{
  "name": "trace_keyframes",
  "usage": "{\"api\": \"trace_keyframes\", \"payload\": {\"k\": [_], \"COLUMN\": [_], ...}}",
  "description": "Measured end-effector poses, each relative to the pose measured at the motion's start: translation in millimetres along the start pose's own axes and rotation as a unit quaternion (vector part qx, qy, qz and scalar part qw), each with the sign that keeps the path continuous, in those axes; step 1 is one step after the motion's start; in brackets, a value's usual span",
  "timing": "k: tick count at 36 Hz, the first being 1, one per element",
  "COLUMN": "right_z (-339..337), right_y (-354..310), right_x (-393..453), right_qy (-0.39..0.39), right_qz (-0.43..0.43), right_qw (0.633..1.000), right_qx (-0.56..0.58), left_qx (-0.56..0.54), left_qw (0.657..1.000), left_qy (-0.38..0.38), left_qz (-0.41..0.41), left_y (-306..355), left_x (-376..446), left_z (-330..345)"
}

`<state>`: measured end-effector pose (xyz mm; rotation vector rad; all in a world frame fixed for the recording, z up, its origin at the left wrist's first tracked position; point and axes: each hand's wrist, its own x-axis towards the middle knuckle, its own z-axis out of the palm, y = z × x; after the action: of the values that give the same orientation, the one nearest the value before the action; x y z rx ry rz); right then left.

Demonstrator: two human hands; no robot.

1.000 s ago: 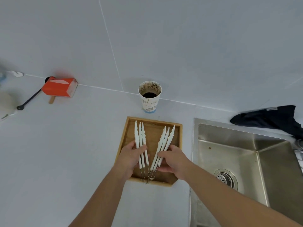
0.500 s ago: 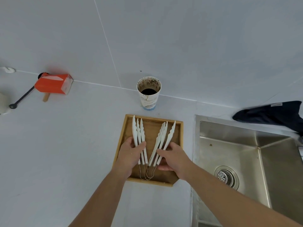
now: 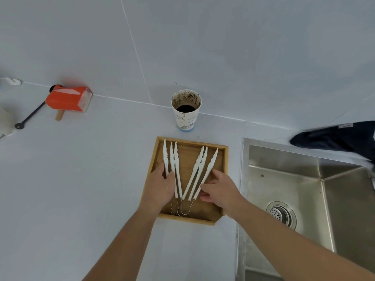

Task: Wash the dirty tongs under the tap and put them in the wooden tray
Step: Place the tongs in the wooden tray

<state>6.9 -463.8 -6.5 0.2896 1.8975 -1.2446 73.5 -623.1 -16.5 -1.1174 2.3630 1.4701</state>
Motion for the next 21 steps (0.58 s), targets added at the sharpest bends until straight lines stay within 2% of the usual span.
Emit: {"api": "trace_keyframes", "payload": {"k": [5, 14, 21], "right_z": [-0.6, 1.2, 0.8], "right_y": [0.4, -3.5, -7.3], "right_x": [-2.4, -2.6, 2.4], "right_qy": [0.012, 0.006, 0.010], "right_qz": [-0.004, 0.012, 0.014], "right_qw": [1.000, 0.997, 0.997], "right_qx": [-0.001, 0.070, 0.077], "left_qx": [0.028, -0.022, -0.043], "left_qw": [0.999, 1.000, 0.999], "left_qy": [0.019, 0.019, 0.019], "left_qz": [0.004, -0.008, -0.009], "left_y": [0.4, -1.1, -0.9], "left_x": [-3.6, 1.2, -0.2], "left_z": [-3.1, -0.6, 3.9]}}
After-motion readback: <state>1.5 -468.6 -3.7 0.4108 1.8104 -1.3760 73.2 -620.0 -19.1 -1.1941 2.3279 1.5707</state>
